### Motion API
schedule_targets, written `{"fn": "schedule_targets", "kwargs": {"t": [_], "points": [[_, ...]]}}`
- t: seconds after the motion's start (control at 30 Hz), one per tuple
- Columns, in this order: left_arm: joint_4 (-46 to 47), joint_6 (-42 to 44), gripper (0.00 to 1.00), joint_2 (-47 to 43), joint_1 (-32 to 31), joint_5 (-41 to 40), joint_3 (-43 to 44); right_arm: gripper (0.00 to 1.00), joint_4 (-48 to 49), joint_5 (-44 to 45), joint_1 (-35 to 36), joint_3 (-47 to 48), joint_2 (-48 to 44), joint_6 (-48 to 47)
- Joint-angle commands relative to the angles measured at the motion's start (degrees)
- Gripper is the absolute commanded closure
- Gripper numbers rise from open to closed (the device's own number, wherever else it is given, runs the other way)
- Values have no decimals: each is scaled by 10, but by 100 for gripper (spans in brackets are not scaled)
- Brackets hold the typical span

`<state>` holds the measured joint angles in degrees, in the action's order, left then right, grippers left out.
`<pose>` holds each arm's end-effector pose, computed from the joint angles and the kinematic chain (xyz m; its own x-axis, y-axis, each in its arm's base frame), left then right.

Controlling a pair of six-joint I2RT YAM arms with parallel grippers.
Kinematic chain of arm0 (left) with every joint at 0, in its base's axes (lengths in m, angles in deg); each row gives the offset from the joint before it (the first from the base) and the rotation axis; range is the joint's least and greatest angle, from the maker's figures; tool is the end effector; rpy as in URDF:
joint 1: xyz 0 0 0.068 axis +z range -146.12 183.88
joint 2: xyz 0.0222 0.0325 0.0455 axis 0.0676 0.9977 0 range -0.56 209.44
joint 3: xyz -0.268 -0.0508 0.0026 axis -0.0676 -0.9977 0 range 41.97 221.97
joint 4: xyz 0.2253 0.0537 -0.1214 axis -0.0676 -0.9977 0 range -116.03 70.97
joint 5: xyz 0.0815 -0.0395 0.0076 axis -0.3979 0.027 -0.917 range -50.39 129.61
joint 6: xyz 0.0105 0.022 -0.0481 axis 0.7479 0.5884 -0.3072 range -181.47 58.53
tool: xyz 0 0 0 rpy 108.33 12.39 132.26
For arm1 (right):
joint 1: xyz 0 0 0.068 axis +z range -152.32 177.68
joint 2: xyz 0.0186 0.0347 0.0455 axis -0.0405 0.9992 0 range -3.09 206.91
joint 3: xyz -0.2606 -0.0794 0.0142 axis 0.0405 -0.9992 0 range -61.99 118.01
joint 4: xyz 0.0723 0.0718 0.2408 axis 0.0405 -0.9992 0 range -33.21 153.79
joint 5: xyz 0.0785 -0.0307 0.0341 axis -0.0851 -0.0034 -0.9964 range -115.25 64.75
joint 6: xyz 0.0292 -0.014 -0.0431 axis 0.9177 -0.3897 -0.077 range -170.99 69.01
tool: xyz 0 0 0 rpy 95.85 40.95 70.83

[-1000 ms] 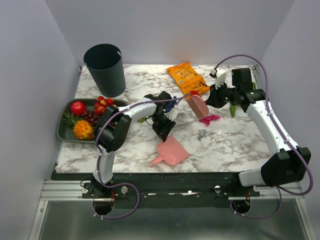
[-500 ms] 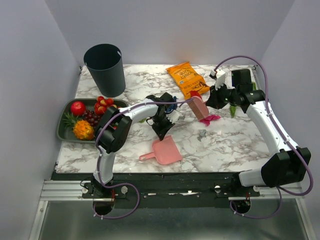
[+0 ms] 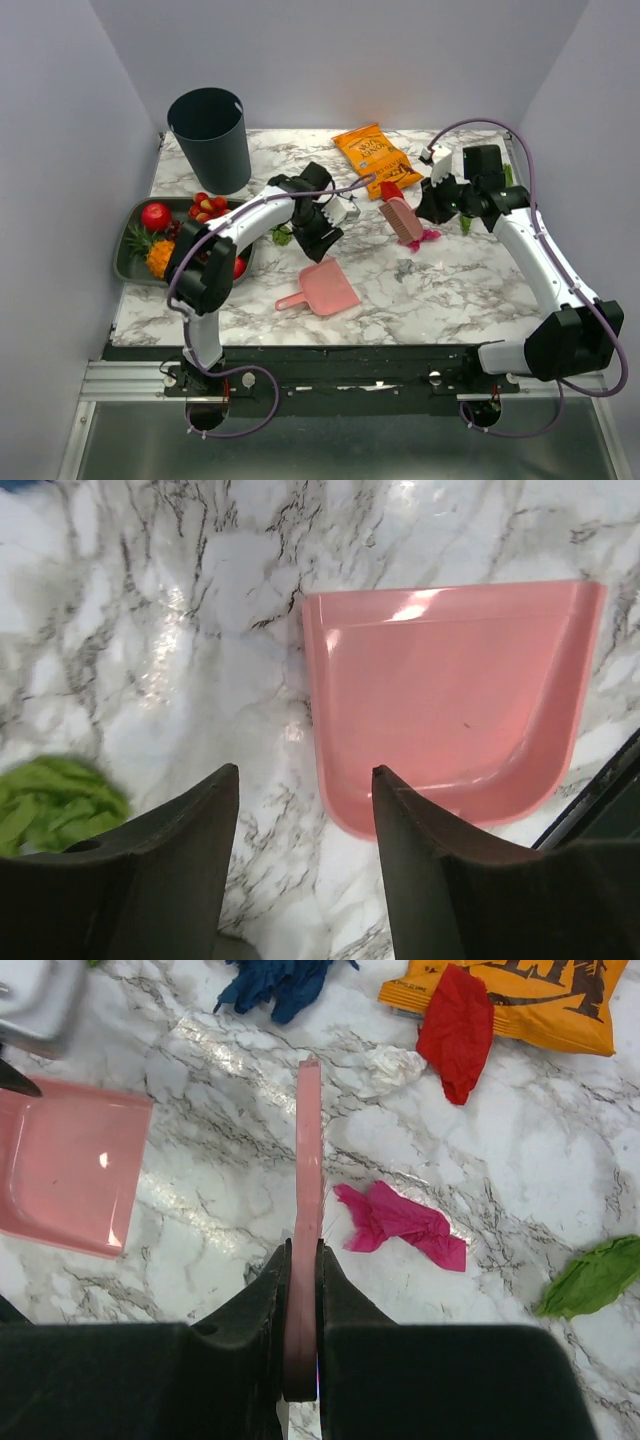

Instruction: Sweep away the paper scraps from the table

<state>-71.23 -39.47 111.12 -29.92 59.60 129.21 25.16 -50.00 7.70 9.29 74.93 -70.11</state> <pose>0.3175 -0.2271 0.2075 -0.5293 0.7779 -0.3387 0.8484 0.4807 -0.2217 0.2832 0.0653 0.3270 -0.5154 -0.3931 -0.7615 -0.6525 0.7561 0.0513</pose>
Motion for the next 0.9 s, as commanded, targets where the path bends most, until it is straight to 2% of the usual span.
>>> {"fn": "schedule_targets", "kwargs": {"t": [0.0,0.13,0.17,0.23,0.3,0.43,0.47,0.8,0.87], "points": [[1,59,36,-117,9,-19,-36,99,17,21,-3,-14,-29,-8],[14,89,34,-236,14,-20,-145,100,23,28,-3,-34,-50,-14],[21,117,30,-256,16,-14,-200,100,24,27,-3,-37,-52,-14],[33,159,28,-308,32,24,-252,99,30,25,-3,-44,-58,-13],[38,223,18,-333,42,38,-318,99,36,25,-3,-53,-65,-11],[57,252,15,-354,44,45,-371,99,29,26,-3,-57,-72,-9],[60,250,2,-354,43,49,-373,99,26,27,-3,-57,-73,-10],[120,196,2,-368,15,57,-422,100,11,28,-3,-63,-81,-3],[138,183,7,-376,6,53,-439,99,8,26,-3,-62,-76,-4]]}}
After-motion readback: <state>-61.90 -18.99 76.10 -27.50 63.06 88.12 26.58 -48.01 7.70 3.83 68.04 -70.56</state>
